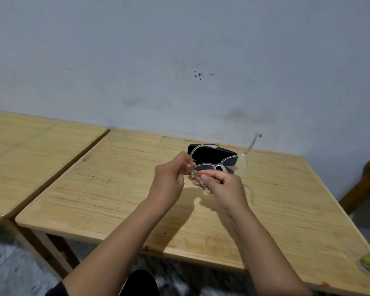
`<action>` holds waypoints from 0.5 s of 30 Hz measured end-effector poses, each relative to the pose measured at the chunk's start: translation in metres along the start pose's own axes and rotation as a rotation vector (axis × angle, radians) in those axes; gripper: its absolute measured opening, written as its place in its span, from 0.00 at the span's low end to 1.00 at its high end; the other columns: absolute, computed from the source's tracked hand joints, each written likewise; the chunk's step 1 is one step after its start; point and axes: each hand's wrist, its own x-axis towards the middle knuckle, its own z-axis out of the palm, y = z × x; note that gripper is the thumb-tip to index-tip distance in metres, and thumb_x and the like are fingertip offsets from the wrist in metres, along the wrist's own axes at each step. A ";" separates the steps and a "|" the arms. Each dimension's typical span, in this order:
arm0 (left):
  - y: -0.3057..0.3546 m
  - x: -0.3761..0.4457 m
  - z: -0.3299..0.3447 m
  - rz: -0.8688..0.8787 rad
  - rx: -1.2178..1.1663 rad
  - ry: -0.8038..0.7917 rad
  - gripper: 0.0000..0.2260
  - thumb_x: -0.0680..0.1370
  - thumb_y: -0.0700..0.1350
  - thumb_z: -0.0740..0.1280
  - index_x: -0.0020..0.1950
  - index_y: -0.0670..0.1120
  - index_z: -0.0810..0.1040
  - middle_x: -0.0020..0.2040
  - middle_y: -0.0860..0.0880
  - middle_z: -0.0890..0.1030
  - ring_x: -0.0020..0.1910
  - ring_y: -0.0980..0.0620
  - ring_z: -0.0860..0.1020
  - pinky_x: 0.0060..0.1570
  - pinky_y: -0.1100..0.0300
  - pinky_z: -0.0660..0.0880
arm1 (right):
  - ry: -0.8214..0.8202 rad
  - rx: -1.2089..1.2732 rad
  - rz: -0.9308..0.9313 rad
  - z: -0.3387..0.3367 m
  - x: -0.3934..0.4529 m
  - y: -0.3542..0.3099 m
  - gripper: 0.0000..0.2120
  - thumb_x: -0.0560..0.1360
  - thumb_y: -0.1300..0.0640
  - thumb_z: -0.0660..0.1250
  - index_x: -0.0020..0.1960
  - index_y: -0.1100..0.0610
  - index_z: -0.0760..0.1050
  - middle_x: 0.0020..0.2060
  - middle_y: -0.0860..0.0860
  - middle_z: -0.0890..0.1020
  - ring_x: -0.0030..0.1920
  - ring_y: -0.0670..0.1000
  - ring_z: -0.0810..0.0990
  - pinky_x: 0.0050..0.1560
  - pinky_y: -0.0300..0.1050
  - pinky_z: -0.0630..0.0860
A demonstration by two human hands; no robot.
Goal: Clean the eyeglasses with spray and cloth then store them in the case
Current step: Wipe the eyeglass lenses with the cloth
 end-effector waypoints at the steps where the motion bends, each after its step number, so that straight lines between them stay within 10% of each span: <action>1: -0.001 -0.001 0.001 -0.004 -0.002 0.004 0.18 0.73 0.26 0.56 0.44 0.48 0.74 0.43 0.46 0.83 0.43 0.54 0.82 0.45 0.58 0.79 | 0.069 0.022 -0.002 0.002 -0.001 0.003 0.07 0.74 0.61 0.68 0.46 0.52 0.83 0.34 0.45 0.83 0.32 0.37 0.78 0.33 0.29 0.72; 8: 0.011 -0.016 0.021 0.093 -0.054 -0.033 0.18 0.73 0.27 0.56 0.43 0.51 0.71 0.40 0.48 0.81 0.47 0.50 0.82 0.47 0.59 0.79 | 0.609 0.284 -0.018 0.030 -0.004 0.014 0.09 0.75 0.60 0.67 0.53 0.51 0.82 0.49 0.49 0.84 0.46 0.42 0.82 0.45 0.30 0.76; 15: 0.010 -0.015 0.023 0.140 -0.023 -0.040 0.17 0.72 0.28 0.58 0.44 0.52 0.71 0.39 0.48 0.82 0.43 0.55 0.79 0.39 0.69 0.74 | 0.482 0.305 0.043 0.024 0.000 0.014 0.09 0.74 0.62 0.68 0.51 0.52 0.82 0.45 0.49 0.85 0.42 0.39 0.82 0.43 0.30 0.76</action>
